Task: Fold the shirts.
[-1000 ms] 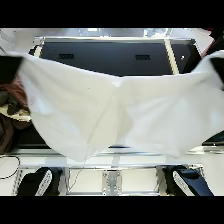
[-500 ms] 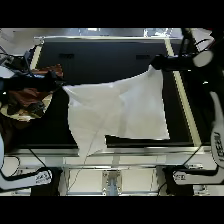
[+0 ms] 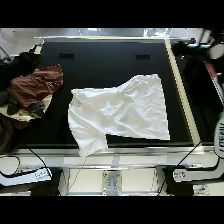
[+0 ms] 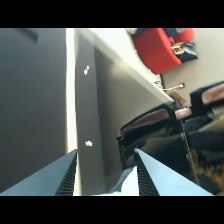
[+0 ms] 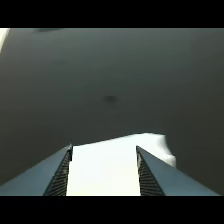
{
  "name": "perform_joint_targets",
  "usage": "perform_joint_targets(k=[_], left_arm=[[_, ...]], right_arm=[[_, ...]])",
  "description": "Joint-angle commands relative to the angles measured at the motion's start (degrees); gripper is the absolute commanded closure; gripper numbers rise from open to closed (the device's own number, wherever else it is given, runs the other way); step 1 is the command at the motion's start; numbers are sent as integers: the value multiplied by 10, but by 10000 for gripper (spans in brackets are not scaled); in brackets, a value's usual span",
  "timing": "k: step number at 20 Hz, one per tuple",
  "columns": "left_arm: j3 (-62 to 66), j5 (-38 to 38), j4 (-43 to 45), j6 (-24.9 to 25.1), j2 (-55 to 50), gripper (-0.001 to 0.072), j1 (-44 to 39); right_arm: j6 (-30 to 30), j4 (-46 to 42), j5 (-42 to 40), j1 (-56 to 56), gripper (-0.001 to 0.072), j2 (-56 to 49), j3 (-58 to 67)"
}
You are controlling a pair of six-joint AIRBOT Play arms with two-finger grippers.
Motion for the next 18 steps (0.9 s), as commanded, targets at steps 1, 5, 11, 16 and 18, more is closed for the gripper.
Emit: perform_joint_targets(k=[1, 5, 11, 16, 18], left_arm=[[-24, -168, 87, 1, 84, 303, 117], [-221, -145, 156, -36, 173, 312, 197], [-489, -129, 106, -9, 181, 312, 180], [-551, -98, 115, 21, 181, 310, 120], [-552, -62, 151, 16, 181, 309, 59]], right_arm=[[-1, -49, 168, -120, 259, 96, 24], [-34, -36, 283, -228, 258, 201, -105], [-50, -10, 224, -260, 259, 343, -474], [-50, 17, 210, -260, 259, 382, -511], [-50, 30, 196, -260, 259, 398, -511]])
